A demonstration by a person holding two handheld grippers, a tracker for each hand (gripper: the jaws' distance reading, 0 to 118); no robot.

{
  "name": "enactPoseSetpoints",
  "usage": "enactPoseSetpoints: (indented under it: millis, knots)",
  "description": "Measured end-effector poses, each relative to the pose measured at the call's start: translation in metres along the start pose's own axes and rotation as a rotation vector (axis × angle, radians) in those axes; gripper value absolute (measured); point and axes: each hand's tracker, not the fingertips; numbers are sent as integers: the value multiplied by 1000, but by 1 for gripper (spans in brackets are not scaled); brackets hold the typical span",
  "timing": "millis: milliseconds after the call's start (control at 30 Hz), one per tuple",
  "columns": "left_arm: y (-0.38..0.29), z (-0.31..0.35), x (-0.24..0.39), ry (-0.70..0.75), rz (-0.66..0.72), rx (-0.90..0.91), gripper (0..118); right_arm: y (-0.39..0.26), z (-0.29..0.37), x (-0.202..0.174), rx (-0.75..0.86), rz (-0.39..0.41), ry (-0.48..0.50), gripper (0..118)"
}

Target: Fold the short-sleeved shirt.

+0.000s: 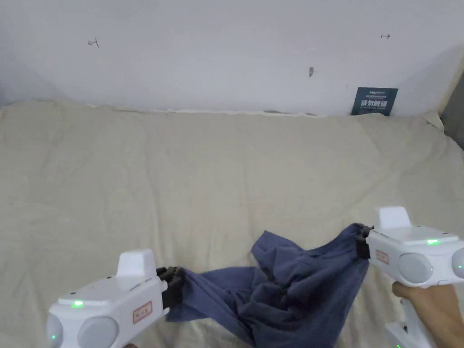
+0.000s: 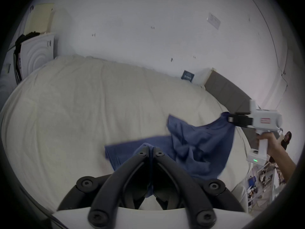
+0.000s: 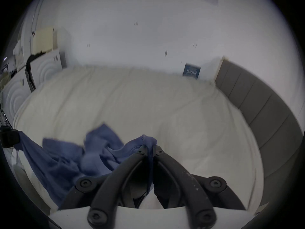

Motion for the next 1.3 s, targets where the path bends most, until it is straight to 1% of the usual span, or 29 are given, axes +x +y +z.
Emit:
enactPoseSetpoints:
  millis: [67,167,333,400,600,667,700,867,933,1000,1133,1200,1300]
  knots:
    - [41,6,-2,25,-16,61,4,28,27,13,89,-13,-20,7]
    - [104,20,-6,42,-56,150,4,72,61,30,177,-29,-46,7]
    - [217,41,-8,156,-126,258,4,148,100,53,312,9,-115,7]
    - [256,47,-6,233,-147,275,4,175,110,56,356,8,-141,7]
    - [344,53,-4,297,-124,359,4,245,111,70,421,2,-185,7]
    - [367,47,-6,310,-110,369,4,267,105,75,422,-13,-195,7]
    - [375,43,-9,316,-98,389,4,275,102,77,427,-34,-198,7]
    - [398,10,-20,329,-57,427,4,298,78,84,445,-113,-177,7]
    - [398,-12,-22,373,-89,431,4,299,60,84,436,-141,-170,7]
    - [392,-36,-27,398,-122,416,4,296,40,82,422,-148,-159,7]
    - [370,-84,-44,399,-85,360,4,272,-8,74,374,-131,-182,7]
    - [348,-105,-51,410,-102,331,4,252,-29,68,308,-125,-195,7]
    - [310,-134,-63,429,-138,242,4,211,-62,60,235,-173,-173,7]
